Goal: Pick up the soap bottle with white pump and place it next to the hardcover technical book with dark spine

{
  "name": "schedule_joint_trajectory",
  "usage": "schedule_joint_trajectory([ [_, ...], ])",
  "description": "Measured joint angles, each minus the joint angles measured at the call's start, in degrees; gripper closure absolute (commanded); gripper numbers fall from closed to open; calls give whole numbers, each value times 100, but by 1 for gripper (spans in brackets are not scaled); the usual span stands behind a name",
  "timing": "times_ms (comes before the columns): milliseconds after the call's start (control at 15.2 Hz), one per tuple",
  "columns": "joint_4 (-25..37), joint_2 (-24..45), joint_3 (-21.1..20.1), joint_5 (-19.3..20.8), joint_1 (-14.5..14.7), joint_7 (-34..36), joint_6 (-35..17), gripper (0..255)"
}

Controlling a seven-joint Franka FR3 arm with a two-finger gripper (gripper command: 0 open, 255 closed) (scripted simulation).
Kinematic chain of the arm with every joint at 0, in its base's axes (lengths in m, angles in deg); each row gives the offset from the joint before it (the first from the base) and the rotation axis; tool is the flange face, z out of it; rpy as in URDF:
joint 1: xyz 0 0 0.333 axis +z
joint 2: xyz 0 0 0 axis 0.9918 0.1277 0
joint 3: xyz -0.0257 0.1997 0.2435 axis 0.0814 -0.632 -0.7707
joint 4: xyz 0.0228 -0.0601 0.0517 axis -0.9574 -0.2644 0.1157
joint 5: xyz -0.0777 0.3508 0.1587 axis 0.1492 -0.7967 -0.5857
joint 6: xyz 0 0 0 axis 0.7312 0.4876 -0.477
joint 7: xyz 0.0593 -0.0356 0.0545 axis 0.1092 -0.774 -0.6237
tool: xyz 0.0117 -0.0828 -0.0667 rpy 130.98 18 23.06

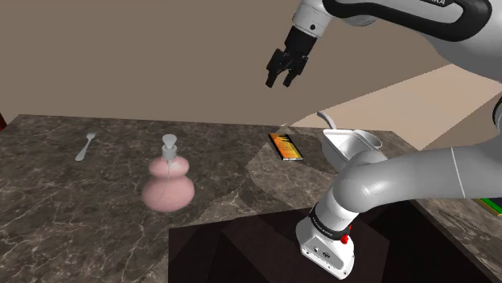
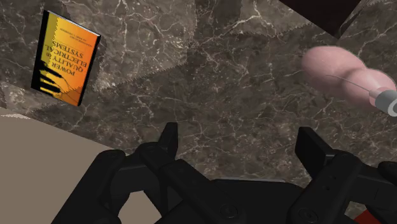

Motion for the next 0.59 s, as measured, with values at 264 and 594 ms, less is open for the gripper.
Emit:
schedule_joint_trajectory([
  [264, 34, 202, -247, -86, 81, 200, -166, 0],
  [594, -10, 598, -861, -269, 270, 710, -605, 0],
])
